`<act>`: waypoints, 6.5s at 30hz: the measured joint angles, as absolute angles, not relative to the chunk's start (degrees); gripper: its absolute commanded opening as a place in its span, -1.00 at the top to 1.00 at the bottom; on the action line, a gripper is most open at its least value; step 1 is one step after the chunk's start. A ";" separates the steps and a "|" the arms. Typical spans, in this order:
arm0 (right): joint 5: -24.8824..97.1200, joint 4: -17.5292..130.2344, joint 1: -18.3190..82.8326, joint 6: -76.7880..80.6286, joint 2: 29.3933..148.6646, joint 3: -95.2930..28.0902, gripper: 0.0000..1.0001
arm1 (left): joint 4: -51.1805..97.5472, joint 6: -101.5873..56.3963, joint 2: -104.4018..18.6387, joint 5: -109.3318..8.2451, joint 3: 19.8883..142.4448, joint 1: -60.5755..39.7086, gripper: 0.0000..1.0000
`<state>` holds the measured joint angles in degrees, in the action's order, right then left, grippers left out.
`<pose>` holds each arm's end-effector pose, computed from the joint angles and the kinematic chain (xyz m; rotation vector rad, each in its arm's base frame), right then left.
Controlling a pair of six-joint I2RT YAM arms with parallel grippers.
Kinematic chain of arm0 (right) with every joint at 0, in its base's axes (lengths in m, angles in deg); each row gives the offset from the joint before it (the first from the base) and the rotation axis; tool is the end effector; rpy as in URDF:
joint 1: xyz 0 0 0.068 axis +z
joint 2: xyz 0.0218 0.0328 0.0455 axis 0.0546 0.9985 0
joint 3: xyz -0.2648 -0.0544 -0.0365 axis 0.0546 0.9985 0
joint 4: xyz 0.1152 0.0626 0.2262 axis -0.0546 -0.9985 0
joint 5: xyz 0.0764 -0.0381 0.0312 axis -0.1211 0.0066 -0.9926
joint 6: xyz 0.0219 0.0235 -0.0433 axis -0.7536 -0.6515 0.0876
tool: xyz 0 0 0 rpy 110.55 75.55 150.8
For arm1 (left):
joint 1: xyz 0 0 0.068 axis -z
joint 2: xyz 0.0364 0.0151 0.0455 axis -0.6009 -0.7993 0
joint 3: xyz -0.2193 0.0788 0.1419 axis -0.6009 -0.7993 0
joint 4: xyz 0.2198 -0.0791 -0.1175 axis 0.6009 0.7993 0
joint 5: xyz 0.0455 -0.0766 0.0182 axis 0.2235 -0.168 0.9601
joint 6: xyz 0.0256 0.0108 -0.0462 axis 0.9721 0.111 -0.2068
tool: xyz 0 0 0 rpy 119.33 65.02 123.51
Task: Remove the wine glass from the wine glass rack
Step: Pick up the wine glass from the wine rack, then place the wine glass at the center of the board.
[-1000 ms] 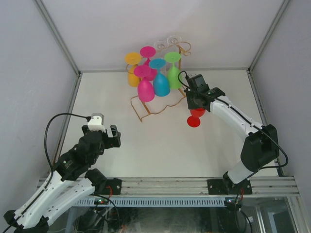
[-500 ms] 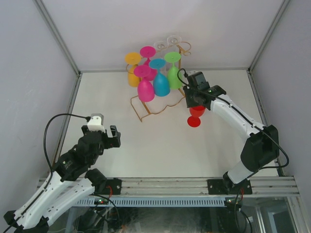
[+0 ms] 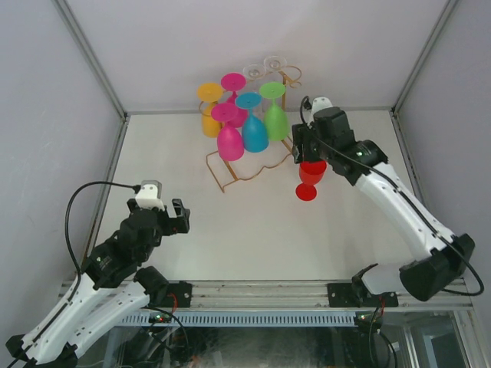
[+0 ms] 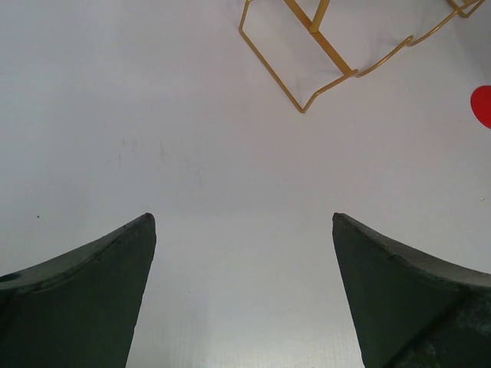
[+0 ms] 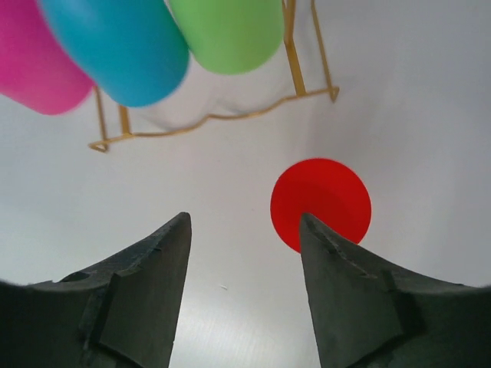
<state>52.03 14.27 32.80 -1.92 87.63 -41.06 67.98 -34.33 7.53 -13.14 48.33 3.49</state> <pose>0.2616 0.1433 0.3785 -0.2963 2.2370 0.2156 0.0843 -0.0488 0.2939 -0.0092 2.0034 -0.1865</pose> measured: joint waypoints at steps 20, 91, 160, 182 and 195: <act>35.18 45.05 21.06 -37.94 85.27 -39.02 -0.24 | 67.96 -34.39 9.63 -13.55 48.33 3.49 -1.00; 31.18 44.70 20.36 -50.33 108.15 -56.90 0.92 | 67.85 -34.37 8.56 -15.50 48.33 3.49 -1.00; 29.41 46.03 19.27 -55.54 101.94 -52.07 1.00 | 67.83 -34.39 8.38 -15.93 48.33 3.49 -1.00; 28.43 44.81 19.25 -53.33 96.98 -48.55 1.00 | 67.85 -34.37 8.14 -15.93 48.33 3.49 -1.00; 25.02 50.66 19.01 -50.05 82.91 -32.90 1.00 | 67.88 -34.37 7.66 -15.98 48.33 3.49 -1.00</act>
<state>25.02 50.66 19.01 -50.05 82.91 -32.90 67.88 -34.37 7.66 -15.98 48.33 3.49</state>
